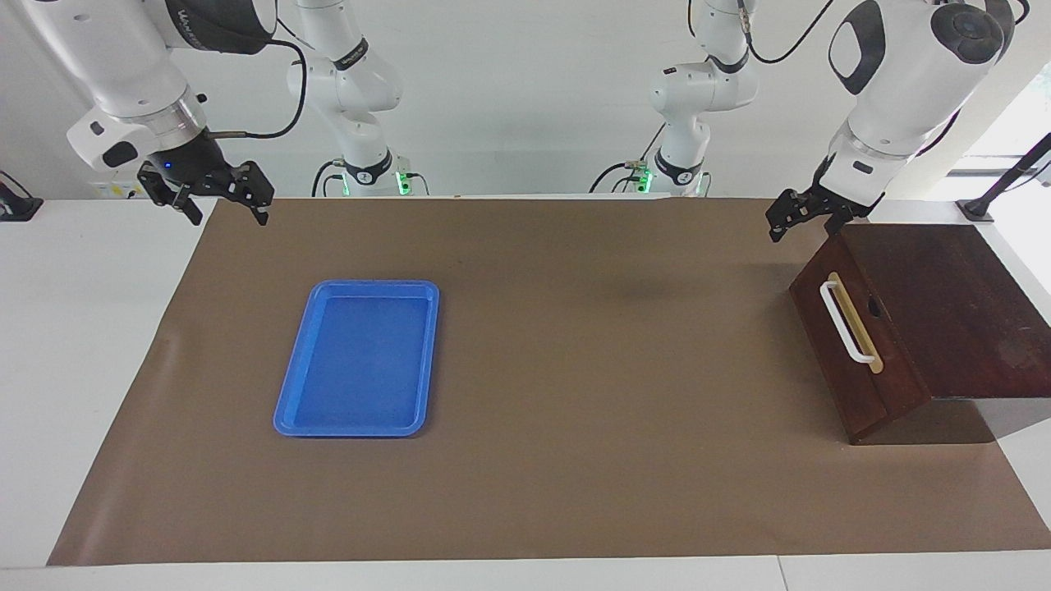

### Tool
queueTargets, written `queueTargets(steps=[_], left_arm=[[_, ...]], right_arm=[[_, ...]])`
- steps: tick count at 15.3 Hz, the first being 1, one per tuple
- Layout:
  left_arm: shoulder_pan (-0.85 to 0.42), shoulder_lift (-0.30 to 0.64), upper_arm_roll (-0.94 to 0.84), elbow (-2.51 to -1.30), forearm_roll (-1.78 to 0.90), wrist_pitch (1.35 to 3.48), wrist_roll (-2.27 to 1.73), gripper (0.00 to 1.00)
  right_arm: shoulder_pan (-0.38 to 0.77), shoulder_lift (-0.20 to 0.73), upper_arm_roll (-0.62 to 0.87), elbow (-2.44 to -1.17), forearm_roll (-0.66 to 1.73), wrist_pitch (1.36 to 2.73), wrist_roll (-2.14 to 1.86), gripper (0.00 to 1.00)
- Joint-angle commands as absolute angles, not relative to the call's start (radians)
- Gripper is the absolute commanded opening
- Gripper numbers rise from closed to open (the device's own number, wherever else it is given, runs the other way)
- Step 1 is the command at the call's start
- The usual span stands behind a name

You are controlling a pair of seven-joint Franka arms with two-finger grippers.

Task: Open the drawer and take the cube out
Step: 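Hook the left gripper onto the white drawer handle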

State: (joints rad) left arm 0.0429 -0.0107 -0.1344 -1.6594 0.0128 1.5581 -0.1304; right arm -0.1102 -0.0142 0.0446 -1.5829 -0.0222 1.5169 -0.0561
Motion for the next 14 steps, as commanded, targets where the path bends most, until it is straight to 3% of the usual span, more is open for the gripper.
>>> queueTargets(steps=[1, 5, 9, 12, 14], left_arm=[[0.041, -0.037, -0.132, -1.694, 0.005, 1.588, -0.115, 1.0], [0.037, -0.037, -0.133, -1.707, 0.009, 1.624, -0.114, 1.0], [-0.008, -0.038, -0.143, -1.813, 0.22, 1.834, -0.054, 1.0], [0.018, -0.029, -0.141, -1.925, 0.322, 2.05, -0.042, 1.0], [0.052, 0.009, -0.141, -1.936, 0.33, 2.078, 0.006, 1.0]], right_arm=[[-0.113, -0.014, 0.049, -1.574, -0.002, 1.516, -0.04, 1.0], [-0.114, -0.014, 0.049, -1.574, 0.0, 1.511, -0.038, 1.0], [-0.112, -0.015, 0.049, -1.575, 0.002, 1.502, -0.043, 1.0], [-0.112, -0.015, 0.049, -1.577, 0.0, 1.502, -0.041, 1.0], [-0.112, -0.015, 0.049, -1.577, 0.0, 1.502, -0.043, 1.0]])
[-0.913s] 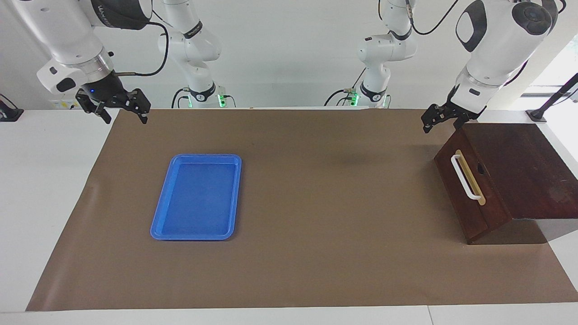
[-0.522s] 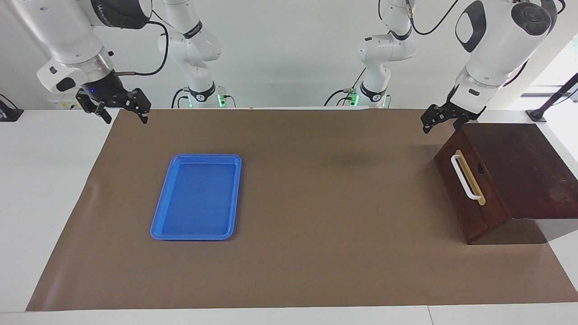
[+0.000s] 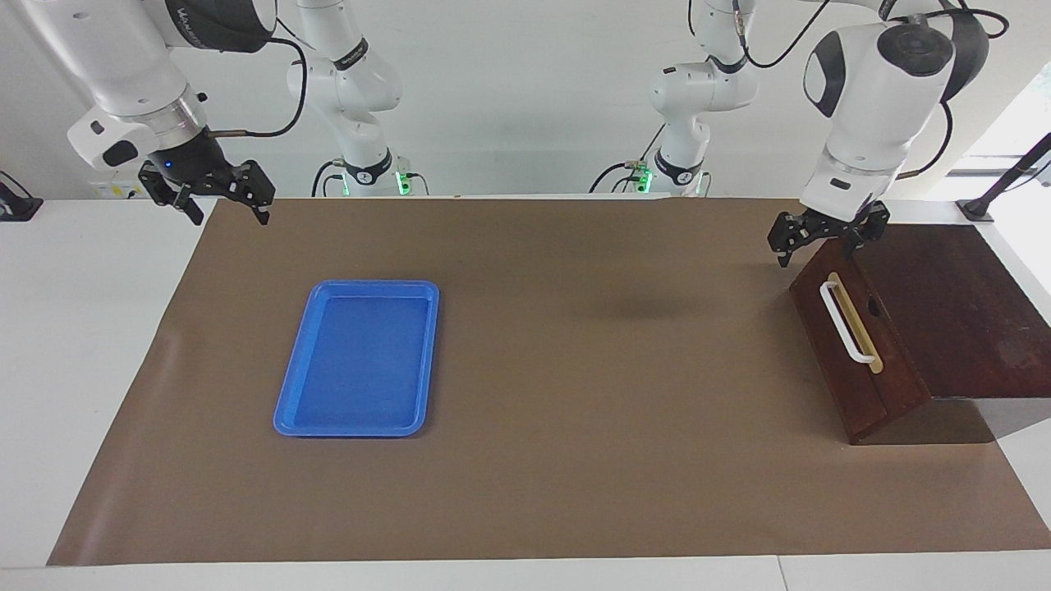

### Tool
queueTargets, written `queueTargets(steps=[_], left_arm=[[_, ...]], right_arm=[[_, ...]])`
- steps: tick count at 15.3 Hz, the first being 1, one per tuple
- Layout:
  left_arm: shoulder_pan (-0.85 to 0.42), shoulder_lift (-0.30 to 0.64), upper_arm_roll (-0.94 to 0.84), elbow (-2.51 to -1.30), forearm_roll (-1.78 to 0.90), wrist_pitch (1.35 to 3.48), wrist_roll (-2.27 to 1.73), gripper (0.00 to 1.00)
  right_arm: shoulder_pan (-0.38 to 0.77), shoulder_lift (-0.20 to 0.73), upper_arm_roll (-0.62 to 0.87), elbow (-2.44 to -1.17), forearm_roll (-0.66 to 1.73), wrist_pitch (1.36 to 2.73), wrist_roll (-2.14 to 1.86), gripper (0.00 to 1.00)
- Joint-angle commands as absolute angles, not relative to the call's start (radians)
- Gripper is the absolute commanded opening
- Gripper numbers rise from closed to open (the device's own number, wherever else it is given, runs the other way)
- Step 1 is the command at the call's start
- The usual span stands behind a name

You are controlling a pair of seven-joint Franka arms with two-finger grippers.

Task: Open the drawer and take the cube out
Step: 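Hook the left gripper onto the white drawer handle, then pull the drawer open toward the robot with the left gripper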

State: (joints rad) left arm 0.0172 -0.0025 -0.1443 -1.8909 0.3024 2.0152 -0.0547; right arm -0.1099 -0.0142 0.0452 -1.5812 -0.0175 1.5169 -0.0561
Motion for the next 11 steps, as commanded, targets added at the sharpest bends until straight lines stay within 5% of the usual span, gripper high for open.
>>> queueTargets(steps=[1, 11], left_arm=[[0.051, 0.03, -0.141, -1.937, 0.35, 2.082, 0.014, 1.0], [0.117, 0.072, -0.143, -2.045, 0.423, 2.195, 0.038, 1.0]], right_arm=[[-0.112, -0.015, 0.049, -1.575, 0.0, 1.502, -0.044, 1.0], [-0.123, -0.015, 0.048, -1.577, 0.04, 1.511, -0.044, 1.0]])
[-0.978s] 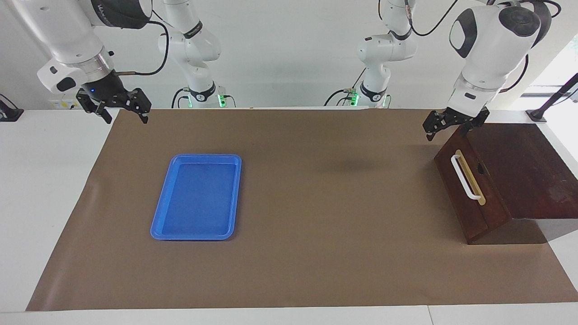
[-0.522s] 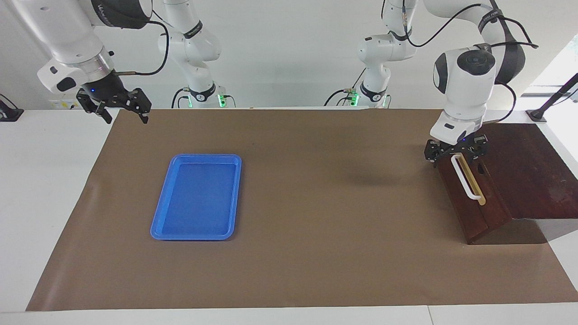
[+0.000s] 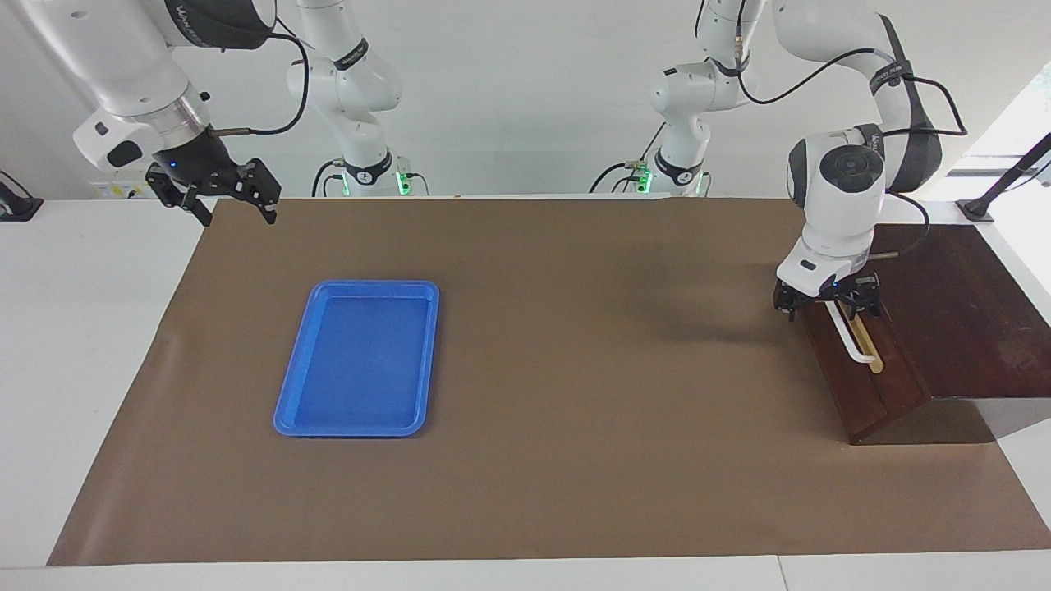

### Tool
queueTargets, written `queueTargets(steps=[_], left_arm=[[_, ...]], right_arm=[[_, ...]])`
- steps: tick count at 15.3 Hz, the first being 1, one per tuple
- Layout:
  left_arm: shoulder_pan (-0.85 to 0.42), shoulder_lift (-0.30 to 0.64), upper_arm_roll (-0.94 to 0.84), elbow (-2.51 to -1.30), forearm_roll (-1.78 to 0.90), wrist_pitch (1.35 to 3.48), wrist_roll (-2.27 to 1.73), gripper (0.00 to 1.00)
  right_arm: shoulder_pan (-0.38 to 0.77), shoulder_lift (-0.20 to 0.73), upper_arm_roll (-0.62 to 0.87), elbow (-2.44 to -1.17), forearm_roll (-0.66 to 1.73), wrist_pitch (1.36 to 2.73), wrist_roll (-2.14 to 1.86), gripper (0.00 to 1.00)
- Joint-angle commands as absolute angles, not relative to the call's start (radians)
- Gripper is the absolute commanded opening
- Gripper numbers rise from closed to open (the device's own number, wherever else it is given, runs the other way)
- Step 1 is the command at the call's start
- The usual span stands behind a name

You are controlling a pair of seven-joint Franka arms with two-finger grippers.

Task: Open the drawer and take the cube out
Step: 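Pull the drawer open toward the robot with the left gripper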

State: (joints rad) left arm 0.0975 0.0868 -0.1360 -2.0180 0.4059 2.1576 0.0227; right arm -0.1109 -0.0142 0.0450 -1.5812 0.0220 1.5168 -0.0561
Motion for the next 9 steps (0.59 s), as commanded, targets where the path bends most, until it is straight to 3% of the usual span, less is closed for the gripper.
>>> queueTargets(steps=[1, 7, 9], left_arm=[[0.118, 0.074, -0.141, -2.057, 0.423, 2.207, 0.041, 1.0], [0.115, 0.075, -0.143, -2.118, 0.423, 2.286, 0.034, 1.0], [0.057, 0.078, -0.144, -2.109, 0.422, 2.283, 0.017, 1.0]], right_arm=[[-0.123, -0.015, 0.048, -1.577, 0.04, 1.509, -0.044, 1.0], [-0.123, -0.018, 0.044, -1.58, 0.038, 1.513, -0.044, 1.0], [-0.123, -0.018, 0.046, -1.58, 0.04, 1.513, -0.044, 1.0]])
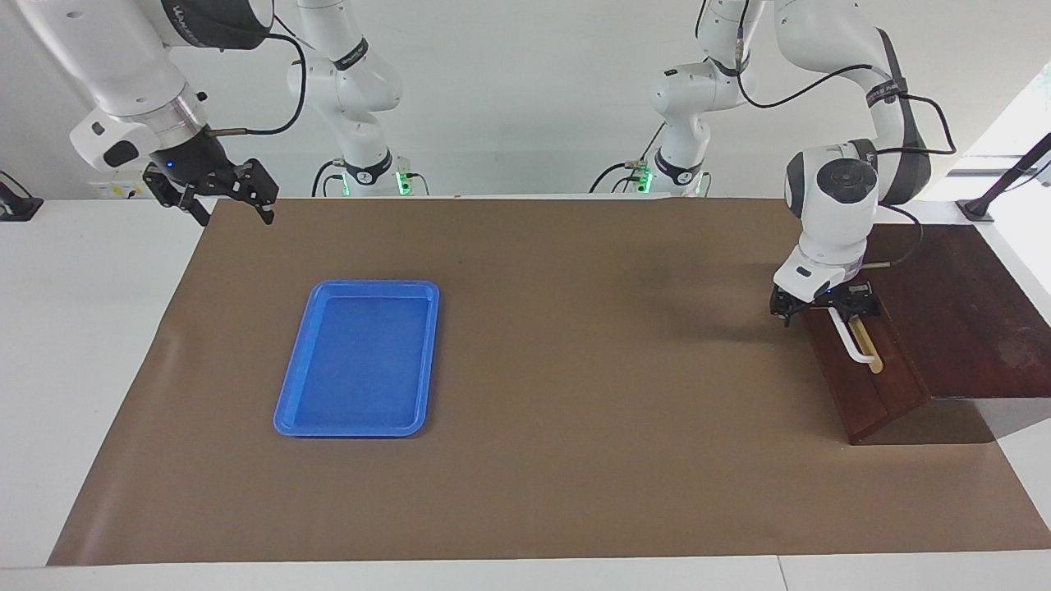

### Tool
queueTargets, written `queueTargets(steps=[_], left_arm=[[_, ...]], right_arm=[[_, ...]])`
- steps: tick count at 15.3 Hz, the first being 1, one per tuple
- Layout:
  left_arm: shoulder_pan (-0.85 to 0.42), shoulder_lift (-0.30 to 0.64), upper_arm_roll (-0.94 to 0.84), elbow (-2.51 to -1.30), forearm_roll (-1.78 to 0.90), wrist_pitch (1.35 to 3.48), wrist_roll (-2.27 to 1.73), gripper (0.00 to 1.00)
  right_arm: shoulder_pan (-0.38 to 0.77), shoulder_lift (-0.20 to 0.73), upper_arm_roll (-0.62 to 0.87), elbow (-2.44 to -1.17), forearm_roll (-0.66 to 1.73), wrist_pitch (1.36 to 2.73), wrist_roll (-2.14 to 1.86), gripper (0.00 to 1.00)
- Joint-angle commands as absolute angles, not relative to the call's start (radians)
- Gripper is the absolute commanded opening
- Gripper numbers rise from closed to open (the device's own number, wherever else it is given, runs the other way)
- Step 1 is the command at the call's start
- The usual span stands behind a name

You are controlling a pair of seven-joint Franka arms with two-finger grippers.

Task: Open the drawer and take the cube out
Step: 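Pull the drawer open toward the robot with the left gripper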

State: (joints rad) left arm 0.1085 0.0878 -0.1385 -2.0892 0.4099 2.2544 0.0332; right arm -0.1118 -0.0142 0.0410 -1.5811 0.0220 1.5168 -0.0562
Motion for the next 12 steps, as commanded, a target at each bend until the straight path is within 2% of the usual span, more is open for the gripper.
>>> queueTargets(steps=[1, 4, 12], left_arm=[[0.023, 0.078, -0.144, -2.103, 0.42, 2.283, -0.024, 1.0], [-0.102, 0.08, -0.144, -2.094, 0.419, 2.24, -0.167, 1.0], [-0.172, 0.078, -0.144, -2.083, 0.357, 2.212, -0.224, 1.0]], right_arm=[[-0.121, -0.02, 0.046, -1.583, 0.04, 1.513, -0.044, 1.0], [-0.123, -0.021, 0.044, -1.588, 0.038, 1.516, -0.044, 1.0], [-0.124, -0.02, 0.043, -1.586, 0.04, 1.516, -0.044, 1.0]])
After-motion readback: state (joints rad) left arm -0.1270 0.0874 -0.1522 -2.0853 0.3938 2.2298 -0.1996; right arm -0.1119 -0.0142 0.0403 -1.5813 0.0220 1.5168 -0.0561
